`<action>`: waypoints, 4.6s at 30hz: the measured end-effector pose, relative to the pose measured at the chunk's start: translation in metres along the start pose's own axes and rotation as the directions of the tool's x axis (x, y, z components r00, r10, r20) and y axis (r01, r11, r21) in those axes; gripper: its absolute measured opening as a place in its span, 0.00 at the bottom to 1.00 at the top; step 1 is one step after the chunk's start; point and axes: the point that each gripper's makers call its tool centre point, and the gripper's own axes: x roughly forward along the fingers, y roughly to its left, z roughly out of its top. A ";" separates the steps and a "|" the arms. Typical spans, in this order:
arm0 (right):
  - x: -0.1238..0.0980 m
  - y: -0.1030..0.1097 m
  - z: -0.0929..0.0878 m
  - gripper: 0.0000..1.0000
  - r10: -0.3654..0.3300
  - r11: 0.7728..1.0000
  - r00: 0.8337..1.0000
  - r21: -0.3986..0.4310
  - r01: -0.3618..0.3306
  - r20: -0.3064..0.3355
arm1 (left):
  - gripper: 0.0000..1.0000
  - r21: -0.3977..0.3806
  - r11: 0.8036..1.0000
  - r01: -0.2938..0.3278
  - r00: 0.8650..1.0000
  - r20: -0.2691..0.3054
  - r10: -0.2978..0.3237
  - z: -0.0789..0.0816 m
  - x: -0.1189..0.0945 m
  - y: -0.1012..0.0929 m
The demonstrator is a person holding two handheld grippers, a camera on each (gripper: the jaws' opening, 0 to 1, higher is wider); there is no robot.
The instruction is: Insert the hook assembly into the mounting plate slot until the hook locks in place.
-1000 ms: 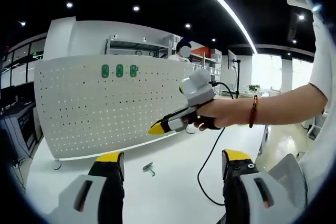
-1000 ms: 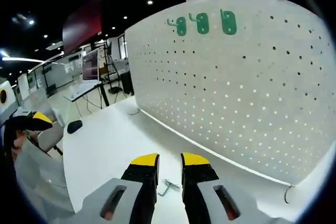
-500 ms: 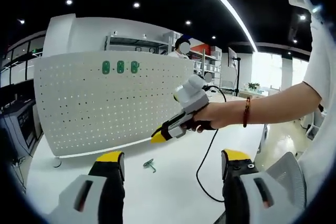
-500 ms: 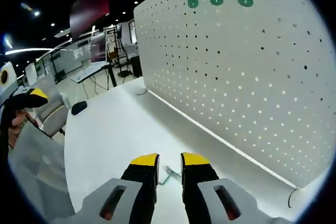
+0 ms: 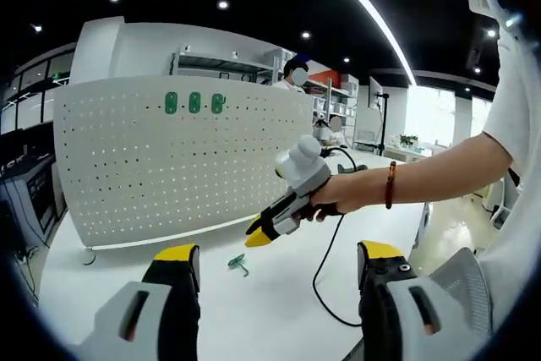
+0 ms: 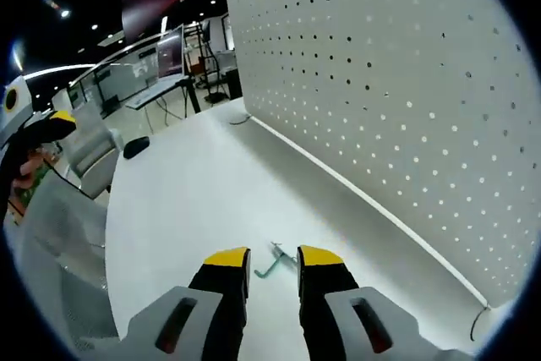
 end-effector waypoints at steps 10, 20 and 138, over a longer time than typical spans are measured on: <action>0.020 -0.001 -0.013 0.24 0.043 0.998 0.996 -0.040 -0.046 -0.079 | 0.77 -0.026 1.000 -0.011 1.000 -0.016 0.011 -0.010 -0.002 0.007; 0.039 -0.007 -0.026 0.21 0.045 0.996 0.988 -0.073 -0.057 -0.150 | 0.77 -0.037 0.999 -0.022 1.000 -0.023 0.021 -0.014 -0.006 0.012; -0.066 0.082 0.043 0.02 -0.073 0.995 0.955 -0.045 0.090 0.287 | 0.62 -0.221 0.974 0.041 0.998 0.062 -0.028 0.006 -0.014 -0.010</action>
